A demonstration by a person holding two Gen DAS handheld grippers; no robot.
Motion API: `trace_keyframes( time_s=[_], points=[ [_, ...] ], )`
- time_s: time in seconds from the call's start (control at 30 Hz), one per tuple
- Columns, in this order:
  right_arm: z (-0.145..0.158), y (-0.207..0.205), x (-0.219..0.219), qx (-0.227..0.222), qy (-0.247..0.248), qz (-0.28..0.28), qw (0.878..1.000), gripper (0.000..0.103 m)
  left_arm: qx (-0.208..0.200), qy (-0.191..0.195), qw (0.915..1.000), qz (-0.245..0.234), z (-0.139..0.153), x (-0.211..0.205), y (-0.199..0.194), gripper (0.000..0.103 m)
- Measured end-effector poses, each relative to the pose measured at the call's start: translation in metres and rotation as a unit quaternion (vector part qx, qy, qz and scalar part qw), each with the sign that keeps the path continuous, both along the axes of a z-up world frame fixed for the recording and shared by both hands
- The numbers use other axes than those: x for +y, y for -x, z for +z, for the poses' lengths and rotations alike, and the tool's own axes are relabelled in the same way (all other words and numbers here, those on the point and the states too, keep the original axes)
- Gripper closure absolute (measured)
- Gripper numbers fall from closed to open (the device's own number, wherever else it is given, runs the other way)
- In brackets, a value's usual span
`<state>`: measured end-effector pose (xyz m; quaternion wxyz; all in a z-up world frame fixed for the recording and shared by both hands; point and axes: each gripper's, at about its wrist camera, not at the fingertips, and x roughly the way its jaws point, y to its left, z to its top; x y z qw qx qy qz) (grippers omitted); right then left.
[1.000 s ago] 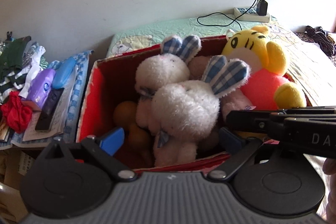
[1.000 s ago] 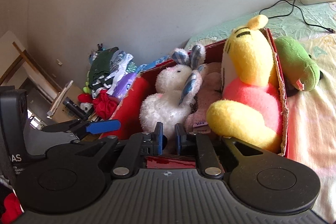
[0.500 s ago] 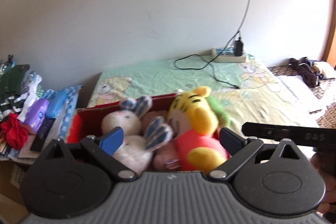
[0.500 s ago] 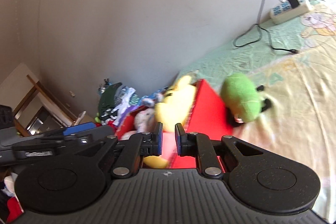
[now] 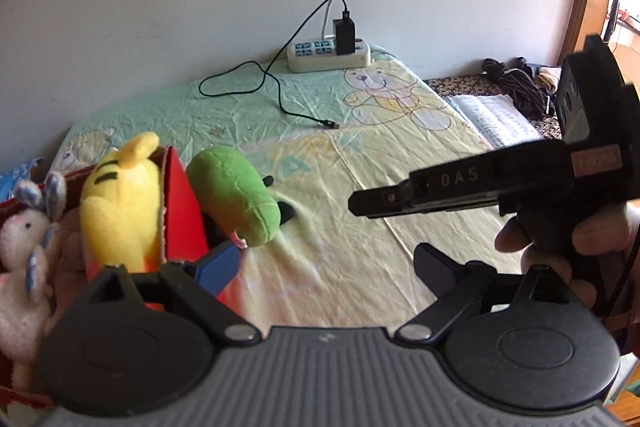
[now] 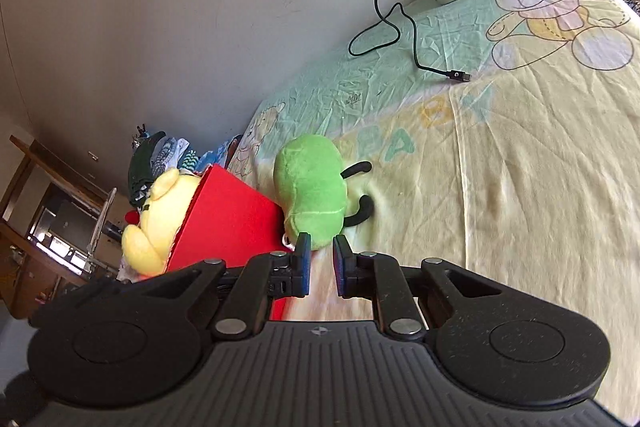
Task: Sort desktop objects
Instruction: 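Move both grippers to the green plush toy beside the box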
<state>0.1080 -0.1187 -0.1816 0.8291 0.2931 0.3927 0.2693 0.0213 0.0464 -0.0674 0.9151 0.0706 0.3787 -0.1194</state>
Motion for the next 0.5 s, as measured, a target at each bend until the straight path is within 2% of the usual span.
trace_keyframes(
  time_s=[0.13, 0.23, 0.4, 0.5],
  points=[
    [-0.011, -0.043, 0.003, 0.027, -0.012, 0.040, 0.999, 0.088, -0.002, -0.050, 0.9980, 0.038, -0.030, -0.019, -0.021, 0.011],
    [-0.012, -0.072, 0.011, 0.031, -0.025, 0.065, 0.997, 0.088, 0.002, -0.088, 0.9935, 0.071, -0.052, -0.025, -0.036, 0.014],
    [-0.013, -0.118, 0.032, 0.026, -0.036, 0.091, 0.995, 0.087, -0.014, -0.123, 0.9872, 0.100, -0.068, -0.031, -0.051, 0.013],
    [-0.015, -0.143, 0.047, 0.026, -0.046, 0.100, 0.994, 0.082, -0.008, -0.126, 0.9864, 0.106, -0.073, -0.032, -0.065, 0.013]
  ],
)
